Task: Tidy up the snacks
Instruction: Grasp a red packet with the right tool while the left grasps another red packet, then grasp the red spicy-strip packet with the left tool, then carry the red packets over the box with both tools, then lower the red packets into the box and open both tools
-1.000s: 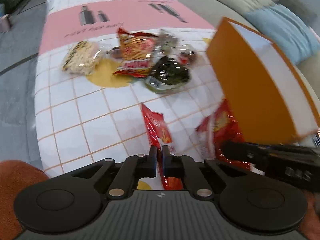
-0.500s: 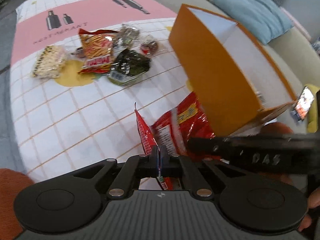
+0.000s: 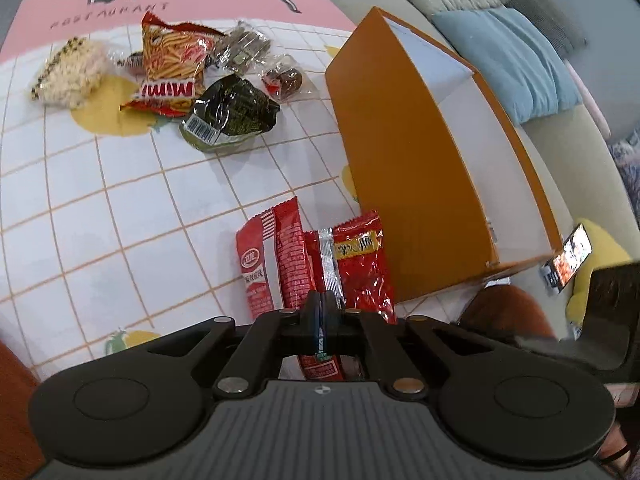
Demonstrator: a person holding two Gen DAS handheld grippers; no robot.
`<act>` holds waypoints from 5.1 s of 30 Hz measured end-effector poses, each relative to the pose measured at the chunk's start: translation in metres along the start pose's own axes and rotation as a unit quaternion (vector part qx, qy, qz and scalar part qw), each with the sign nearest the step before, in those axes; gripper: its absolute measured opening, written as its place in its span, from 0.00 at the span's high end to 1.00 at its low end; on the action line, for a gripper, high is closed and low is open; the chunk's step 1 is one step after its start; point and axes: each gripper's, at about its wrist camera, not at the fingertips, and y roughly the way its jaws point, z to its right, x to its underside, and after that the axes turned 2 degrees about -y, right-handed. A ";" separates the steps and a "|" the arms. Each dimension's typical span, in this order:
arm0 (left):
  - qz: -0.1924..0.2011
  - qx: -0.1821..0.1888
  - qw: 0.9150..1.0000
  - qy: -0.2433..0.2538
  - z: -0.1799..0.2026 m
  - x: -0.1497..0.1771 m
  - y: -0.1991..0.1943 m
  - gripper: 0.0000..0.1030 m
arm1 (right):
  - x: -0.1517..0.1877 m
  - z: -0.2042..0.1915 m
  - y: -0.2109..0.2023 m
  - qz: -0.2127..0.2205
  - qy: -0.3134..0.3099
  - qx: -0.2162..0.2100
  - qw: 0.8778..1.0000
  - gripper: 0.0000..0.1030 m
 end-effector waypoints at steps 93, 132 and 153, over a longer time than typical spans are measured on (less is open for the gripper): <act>0.033 -0.151 0.987 0.032 -0.008 0.018 -0.003 0.64 | 0.012 -0.048 -0.033 0.082 -0.141 0.052 0.985 0.81; 0.008 -0.080 0.988 0.135 0.176 -0.141 0.060 0.64 | -0.129 0.089 -0.111 0.193 0.061 0.029 0.979 0.82; -0.057 -0.169 0.970 0.165 0.175 -0.157 0.121 0.55 | -0.145 0.134 -0.045 0.102 0.158 -0.003 0.982 0.79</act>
